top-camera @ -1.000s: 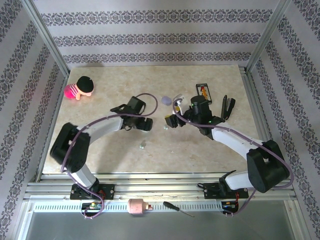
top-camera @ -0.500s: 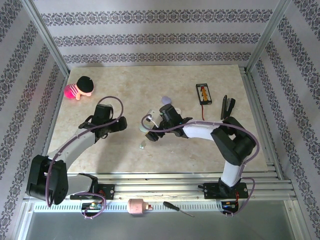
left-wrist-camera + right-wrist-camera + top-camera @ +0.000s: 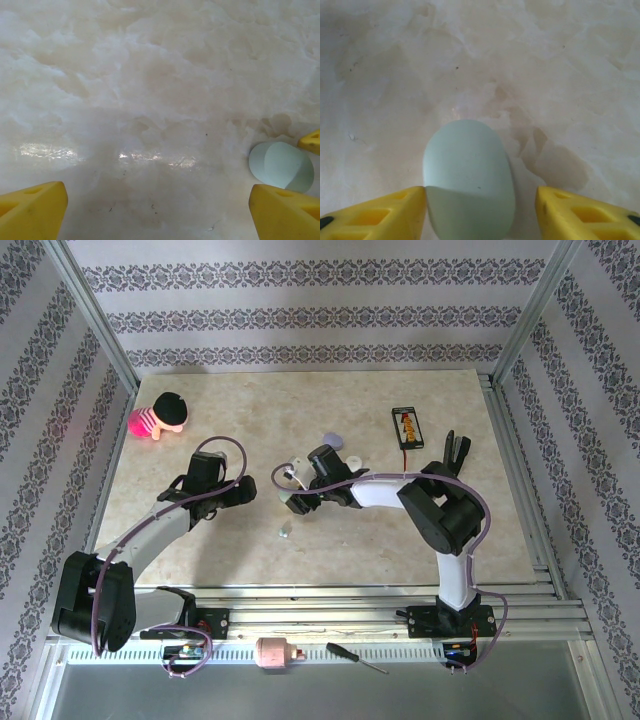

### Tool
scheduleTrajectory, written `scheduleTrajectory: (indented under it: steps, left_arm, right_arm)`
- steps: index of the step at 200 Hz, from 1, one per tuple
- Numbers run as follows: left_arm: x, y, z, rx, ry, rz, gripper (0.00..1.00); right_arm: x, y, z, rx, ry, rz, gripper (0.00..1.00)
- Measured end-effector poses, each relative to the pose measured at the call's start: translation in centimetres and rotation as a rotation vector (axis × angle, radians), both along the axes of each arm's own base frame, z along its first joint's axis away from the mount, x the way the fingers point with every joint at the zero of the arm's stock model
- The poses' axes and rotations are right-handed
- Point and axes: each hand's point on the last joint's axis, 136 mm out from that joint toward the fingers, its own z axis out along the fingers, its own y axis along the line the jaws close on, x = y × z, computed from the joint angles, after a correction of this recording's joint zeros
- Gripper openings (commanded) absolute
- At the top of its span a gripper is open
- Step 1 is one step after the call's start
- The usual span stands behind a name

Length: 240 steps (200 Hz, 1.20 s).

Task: Insert the wireless bluetooth earbuds into the charging case

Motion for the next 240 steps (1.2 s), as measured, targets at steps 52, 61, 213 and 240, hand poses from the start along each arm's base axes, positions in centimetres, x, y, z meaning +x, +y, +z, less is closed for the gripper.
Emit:
scheduleTrajectory:
  steps: [52,61,213,240]
  left_arm:
    - [0.1,-0.3,0.1,-0.012,-0.003,-0.009,0.93]
    - [0.1,-0.3,0.1,-0.014,-0.008,-0.009,0.94]
    - [0.9,-8.7,4.9,-0.172,-0.514,-0.592,0.96]
    - [-0.4,-11.9,6.8,-0.228,-0.651,-0.785,0.95]
  right_arm:
    - [0.0,0.3,0.1,0.005,0.004,0.013,0.47]
    - [0.0,0.3,0.1,0.005,0.004,0.014,0.47]
    - [-2.6,-6.5,9.7,0.099,0.02,0.041,0.44]
    - [-3.9,-7.6,12.2,0.13,0.022,0.068,0.44]
